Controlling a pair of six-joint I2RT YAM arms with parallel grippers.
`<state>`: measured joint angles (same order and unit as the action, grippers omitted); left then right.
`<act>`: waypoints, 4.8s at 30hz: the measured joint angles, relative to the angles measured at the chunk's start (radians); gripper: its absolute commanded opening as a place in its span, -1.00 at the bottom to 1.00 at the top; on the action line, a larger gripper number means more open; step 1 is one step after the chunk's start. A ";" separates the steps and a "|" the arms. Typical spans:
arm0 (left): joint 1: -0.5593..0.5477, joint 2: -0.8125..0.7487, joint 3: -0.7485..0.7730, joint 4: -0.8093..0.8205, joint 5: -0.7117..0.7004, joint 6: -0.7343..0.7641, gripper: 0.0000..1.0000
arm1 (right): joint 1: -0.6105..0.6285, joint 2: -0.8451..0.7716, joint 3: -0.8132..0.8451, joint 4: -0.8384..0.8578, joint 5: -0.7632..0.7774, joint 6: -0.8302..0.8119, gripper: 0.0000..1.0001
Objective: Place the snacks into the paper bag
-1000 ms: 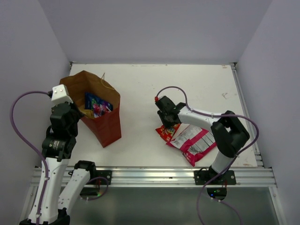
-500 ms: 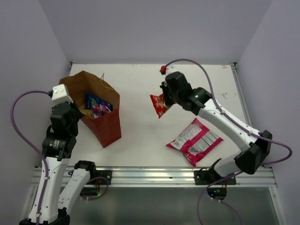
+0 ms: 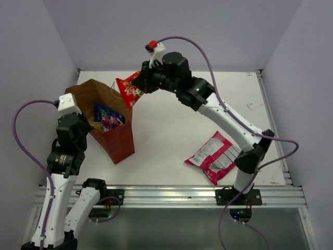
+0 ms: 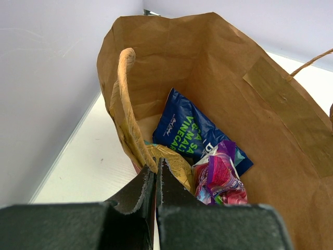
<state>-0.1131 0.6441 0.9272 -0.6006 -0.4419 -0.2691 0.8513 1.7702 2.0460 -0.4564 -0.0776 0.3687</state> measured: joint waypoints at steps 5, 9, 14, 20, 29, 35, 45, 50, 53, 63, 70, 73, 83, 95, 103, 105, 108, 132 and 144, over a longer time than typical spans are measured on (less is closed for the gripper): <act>0.000 0.000 0.000 0.000 0.000 0.000 -1.00 | 0.060 0.205 0.163 -0.008 -0.083 0.037 -1.00; 0.000 0.000 0.000 0.000 0.000 0.000 -1.00 | 0.102 0.309 0.253 -0.028 -0.126 0.060 -1.00; 0.000 0.000 0.000 0.000 0.000 0.000 -1.00 | 0.136 0.365 0.323 -0.034 -0.163 0.087 -1.00; 0.000 0.000 0.000 0.000 0.000 0.000 -1.00 | 0.162 0.447 0.422 -0.020 -0.198 0.118 -0.99; -0.001 0.000 0.000 -0.008 -0.009 0.001 -1.00 | 0.161 0.608 0.473 0.073 -0.219 0.141 0.57; -0.001 0.002 0.000 -0.012 -0.014 0.001 -1.00 | 0.158 0.637 0.460 0.113 -0.201 0.093 0.98; -0.001 0.000 0.000 -0.010 -0.014 0.001 -1.00 | 0.159 0.367 0.195 0.184 -0.119 -0.017 0.97; -0.001 -0.005 0.000 -0.010 -0.014 0.001 -1.00 | 0.164 0.047 0.090 0.072 0.070 -0.100 0.98; -0.001 -0.005 0.000 -0.010 -0.014 0.001 -1.00 | 0.165 -0.192 -0.052 0.007 0.232 -0.137 0.98; -0.001 -0.005 0.000 -0.009 -0.008 0.001 -1.00 | 0.163 -0.294 -0.651 -0.214 0.578 -0.034 0.98; -0.001 -0.005 0.000 -0.009 -0.007 0.001 -1.00 | 0.163 -0.277 -0.894 -0.444 0.616 0.164 0.98; -0.001 -0.006 0.000 -0.009 -0.007 0.001 -1.00 | 0.165 -0.328 -0.917 -0.502 0.641 0.245 0.98; -0.001 -0.019 -0.005 -0.008 0.019 0.001 -1.00 | 0.178 -0.391 -1.121 -0.517 0.604 0.399 0.98; -0.002 -0.027 -0.005 -0.008 0.023 0.001 -1.00 | 0.181 -0.370 -1.209 -0.402 0.579 0.430 0.72; -0.002 -0.027 -0.005 -0.008 0.023 0.001 -1.00 | 0.181 -0.333 -1.236 -0.361 0.584 0.435 -0.91; -0.002 -0.027 -0.005 -0.008 0.023 0.001 -1.00 | 0.182 -0.334 -1.227 -0.374 0.589 0.439 -1.00; -0.002 -0.027 -0.005 -0.008 0.023 0.001 -1.00 | 0.187 -0.340 -1.189 -0.435 0.608 0.441 -1.00; -0.005 -0.008 -0.005 -0.007 0.015 0.001 -1.00 | 0.196 -0.034 0.010 -0.106 0.575 -0.118 -1.00; -0.005 0.005 -0.005 -0.007 0.013 0.001 -1.00 | 0.198 0.167 0.315 0.129 0.240 -0.142 -1.00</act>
<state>-0.1184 0.6491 0.9226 -0.6079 -0.4290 -0.2684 1.0492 1.9373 2.3611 -0.3275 0.1623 0.2264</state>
